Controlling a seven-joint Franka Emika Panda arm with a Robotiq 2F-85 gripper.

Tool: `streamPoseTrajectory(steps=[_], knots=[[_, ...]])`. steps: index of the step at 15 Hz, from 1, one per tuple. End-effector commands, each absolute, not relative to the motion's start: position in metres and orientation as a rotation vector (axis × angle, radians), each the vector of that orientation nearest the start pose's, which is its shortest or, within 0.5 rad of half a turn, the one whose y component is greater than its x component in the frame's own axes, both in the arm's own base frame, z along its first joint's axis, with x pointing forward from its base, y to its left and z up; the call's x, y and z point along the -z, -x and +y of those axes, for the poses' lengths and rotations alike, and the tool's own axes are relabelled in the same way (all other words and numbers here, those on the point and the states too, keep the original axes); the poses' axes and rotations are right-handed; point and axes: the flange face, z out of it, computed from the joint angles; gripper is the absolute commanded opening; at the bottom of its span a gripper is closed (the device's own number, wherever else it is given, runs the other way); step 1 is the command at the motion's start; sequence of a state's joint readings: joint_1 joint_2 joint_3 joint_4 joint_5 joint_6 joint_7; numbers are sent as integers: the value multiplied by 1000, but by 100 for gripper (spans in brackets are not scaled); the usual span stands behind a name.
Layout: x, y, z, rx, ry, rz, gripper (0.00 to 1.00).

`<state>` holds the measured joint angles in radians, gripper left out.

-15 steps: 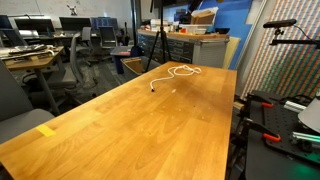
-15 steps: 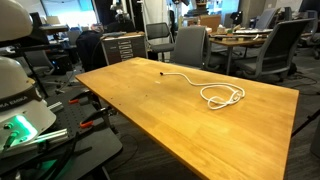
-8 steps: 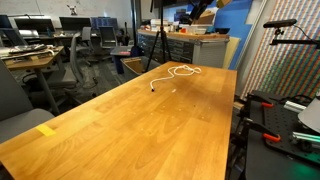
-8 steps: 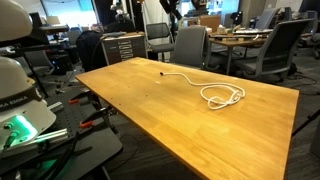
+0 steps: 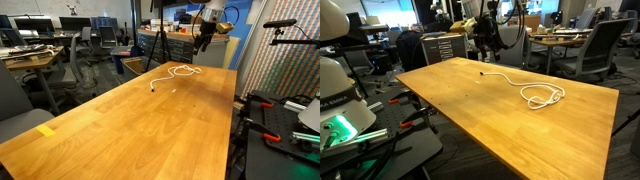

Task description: Pick the rope on the table

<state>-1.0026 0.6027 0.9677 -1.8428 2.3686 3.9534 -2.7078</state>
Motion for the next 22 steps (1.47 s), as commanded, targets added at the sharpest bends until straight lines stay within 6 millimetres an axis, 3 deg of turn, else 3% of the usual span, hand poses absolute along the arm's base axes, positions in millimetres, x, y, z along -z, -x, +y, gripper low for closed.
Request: streamPoseTrajectory(steps=[1,2,7,11,12,13,14,15,16,19,22], knots=[[-300,-482,-155,374,3183,193,100],[-303,-481,-157,371,3220,170,100],[-305,-474,-145,-18,3265,270,100],[-312,-488,-137,-215,3183,551,100],[-280,-473,-130,-168,3152,606,100],[-281,-483,-128,-122,3113,673,100],[-294,-500,-131,-105,3065,740,100],[-287,-502,-128,-120,3021,758,100],[-282,-488,-122,-87,3111,664,100],[-276,-497,-123,-81,3044,719,100],[-262,-508,-112,135,3116,544,100]])
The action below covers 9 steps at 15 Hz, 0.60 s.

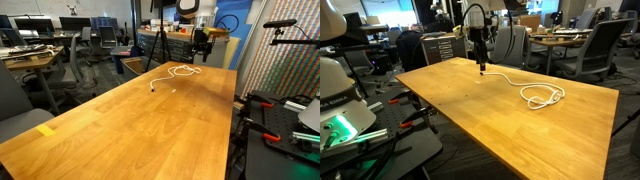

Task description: Pick the rope on the table

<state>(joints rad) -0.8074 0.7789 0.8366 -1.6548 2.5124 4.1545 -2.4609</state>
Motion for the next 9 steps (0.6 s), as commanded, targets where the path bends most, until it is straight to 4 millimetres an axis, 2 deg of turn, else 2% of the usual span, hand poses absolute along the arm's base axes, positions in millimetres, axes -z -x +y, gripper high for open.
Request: streamPoseTrajectory(steps=[1,3,5,7,9], knots=[[-256,-515,-104,196,3135,519,100],[-244,-531,-86,343,3113,528,100],[-235,-550,-63,423,3070,661,100],[-228,-560,-43,391,3069,797,100],[-225,-563,-30,263,3061,965,100]])
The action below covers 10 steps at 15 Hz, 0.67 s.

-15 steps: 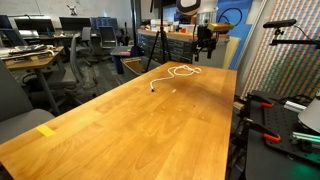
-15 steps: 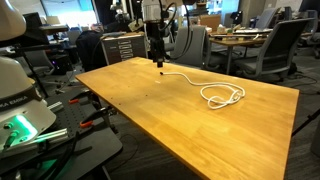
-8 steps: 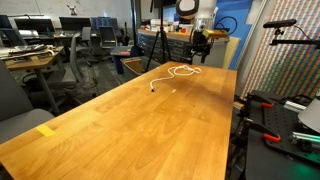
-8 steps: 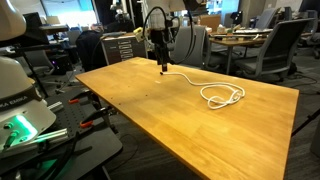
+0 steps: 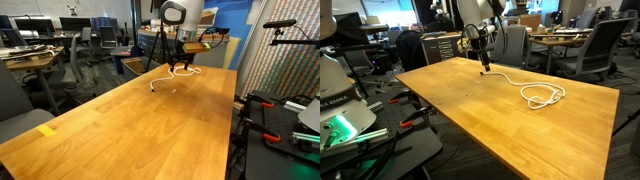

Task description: Pick the rope on the table

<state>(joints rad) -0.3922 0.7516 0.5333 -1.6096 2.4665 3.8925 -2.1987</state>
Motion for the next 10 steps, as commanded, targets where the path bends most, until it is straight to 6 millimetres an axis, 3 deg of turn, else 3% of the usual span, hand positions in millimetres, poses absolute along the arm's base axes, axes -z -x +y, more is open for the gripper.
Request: streamPoseTrajectory(steps=[1,2,5,7,10], knots=[[-226,-558,-27,147,3043,977,100],[-221,-551,-22,271,3073,877,100],[-220,-553,-19,196,3076,924,100],[-203,-555,-23,287,3017,1163,100],[-180,-561,-20,248,2918,1433,100]])
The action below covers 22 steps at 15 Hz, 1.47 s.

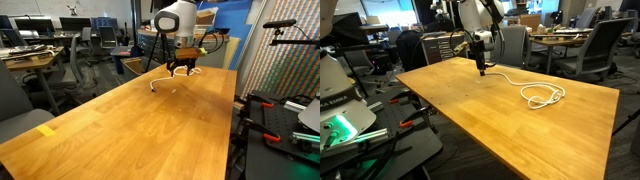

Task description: Pick the rope on the table

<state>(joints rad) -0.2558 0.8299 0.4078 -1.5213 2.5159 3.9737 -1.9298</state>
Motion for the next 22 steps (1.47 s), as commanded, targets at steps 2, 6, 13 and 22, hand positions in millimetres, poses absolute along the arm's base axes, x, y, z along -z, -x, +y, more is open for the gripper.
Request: streamPoseTrajectory(steps=[2,6,13,22], knots=[[-173,-568,-18,256,2825,1563,100],[-171,-589,-22,239,2615,1707,100],[-198,-622,-10,245,2426,1453,100],[-161,-613,78,241,2877,878,74]])
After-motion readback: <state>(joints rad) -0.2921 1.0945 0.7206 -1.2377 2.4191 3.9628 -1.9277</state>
